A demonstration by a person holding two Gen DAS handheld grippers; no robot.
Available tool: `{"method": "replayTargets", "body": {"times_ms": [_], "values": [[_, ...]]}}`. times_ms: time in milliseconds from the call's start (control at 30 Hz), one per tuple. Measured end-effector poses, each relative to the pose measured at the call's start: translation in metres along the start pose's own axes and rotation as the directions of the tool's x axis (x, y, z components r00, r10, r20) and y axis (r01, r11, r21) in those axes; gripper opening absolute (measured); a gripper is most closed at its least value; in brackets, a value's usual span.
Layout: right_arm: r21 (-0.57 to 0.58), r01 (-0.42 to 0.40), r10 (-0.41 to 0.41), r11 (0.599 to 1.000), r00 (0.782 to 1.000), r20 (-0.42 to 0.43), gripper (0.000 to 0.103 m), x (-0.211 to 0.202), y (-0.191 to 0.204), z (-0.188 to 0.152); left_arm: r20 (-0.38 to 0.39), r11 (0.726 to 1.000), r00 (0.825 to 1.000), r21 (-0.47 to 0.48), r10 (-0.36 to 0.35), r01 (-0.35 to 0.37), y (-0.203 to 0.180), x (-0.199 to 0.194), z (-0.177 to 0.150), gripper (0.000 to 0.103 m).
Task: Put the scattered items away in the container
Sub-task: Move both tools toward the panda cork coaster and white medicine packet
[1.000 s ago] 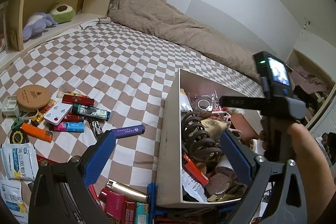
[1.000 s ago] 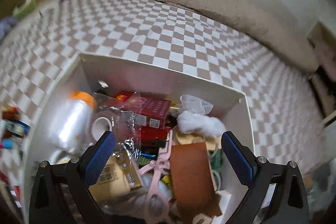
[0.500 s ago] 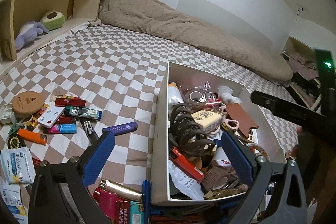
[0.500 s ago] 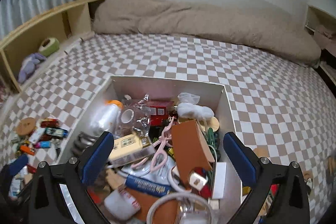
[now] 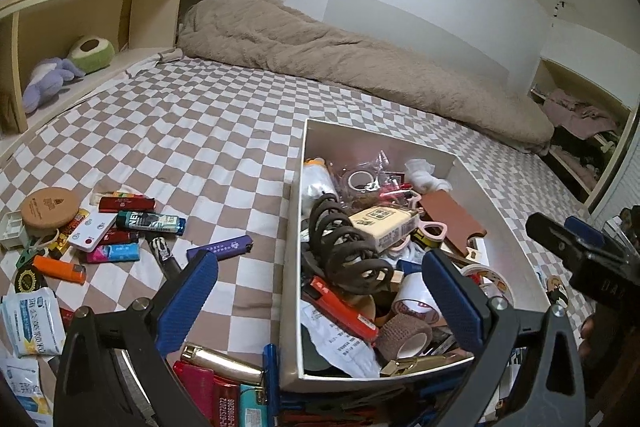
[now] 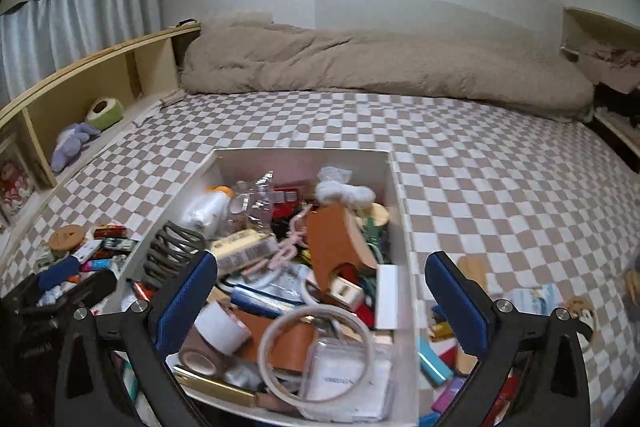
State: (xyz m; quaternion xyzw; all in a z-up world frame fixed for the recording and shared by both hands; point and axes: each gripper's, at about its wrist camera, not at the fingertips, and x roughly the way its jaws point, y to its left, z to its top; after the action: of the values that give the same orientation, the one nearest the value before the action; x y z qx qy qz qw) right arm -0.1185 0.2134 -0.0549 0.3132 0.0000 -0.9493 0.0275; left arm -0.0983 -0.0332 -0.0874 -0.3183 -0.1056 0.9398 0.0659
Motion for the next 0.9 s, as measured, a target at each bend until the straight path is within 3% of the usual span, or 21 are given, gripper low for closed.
{"method": "replayTargets", "body": {"times_ms": [600,900], "values": [[0.047,0.003,-0.008,0.999,0.995,0.104,0.103,-0.018,-0.015,-0.027,0.009,0.999,0.999,-0.009,-0.039,0.039,-0.009,-0.001,-0.006,0.103],[0.092,-0.053,0.041,0.994,0.991,0.127,0.103,-0.017,-0.026,-0.032,0.017,1.0,1.0,0.022,-0.01,0.01,-0.014,-0.003,-0.009,0.103]]}}
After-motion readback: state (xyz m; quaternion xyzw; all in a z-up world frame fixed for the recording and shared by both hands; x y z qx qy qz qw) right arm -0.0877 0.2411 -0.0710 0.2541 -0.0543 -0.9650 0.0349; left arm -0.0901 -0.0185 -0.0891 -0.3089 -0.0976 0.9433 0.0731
